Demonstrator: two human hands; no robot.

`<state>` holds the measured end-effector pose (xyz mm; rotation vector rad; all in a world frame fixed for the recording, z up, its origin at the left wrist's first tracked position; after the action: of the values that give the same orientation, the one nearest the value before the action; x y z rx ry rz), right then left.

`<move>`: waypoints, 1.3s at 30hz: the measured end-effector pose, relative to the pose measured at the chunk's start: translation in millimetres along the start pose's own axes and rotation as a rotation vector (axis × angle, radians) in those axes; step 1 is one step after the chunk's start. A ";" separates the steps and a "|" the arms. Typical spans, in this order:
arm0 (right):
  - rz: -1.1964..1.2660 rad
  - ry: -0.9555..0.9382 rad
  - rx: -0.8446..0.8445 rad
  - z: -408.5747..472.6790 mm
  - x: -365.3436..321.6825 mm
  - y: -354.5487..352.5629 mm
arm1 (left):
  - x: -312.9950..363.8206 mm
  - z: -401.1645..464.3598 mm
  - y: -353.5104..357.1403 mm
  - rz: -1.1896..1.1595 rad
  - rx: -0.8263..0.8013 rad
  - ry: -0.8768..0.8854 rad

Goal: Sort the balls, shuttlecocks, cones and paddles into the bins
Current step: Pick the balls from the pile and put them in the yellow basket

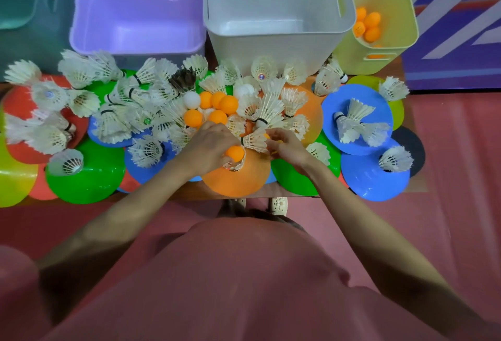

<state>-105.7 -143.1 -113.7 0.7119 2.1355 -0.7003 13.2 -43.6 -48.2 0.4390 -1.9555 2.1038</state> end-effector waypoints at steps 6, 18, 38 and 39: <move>-0.225 -0.246 0.136 2.7 -23.3 -15.8 | 2.2 2.3 -16.3 -0.038 0.038 -0.061; -0.357 -0.410 0.216 8.2 -41.1 -70.0 | 26.0 59.7 -48.5 -0.098 0.133 -0.151; -0.169 -0.360 0.811 98.4 -124.2 -333.4 | 122.9 358.6 -54.0 -0.156 0.329 -0.138; -0.173 -0.352 0.805 102.8 -127.4 -337.2 | 122.6 369.5 -49.4 -0.154 0.317 -0.151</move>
<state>-213.6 -478.9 13.1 0.7324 1.5662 -1.6864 -60.6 -411.7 66.1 0.8024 -1.5988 2.3422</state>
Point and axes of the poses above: each hand's wrist, its own z-axis towards the middle knuckle, its own y-axis out of the palm, x = y × z, the point moved 9 cm from there along z, towards the middle knuckle, and after that the axes turned 10 degrees about x, right-handed, at the moved point
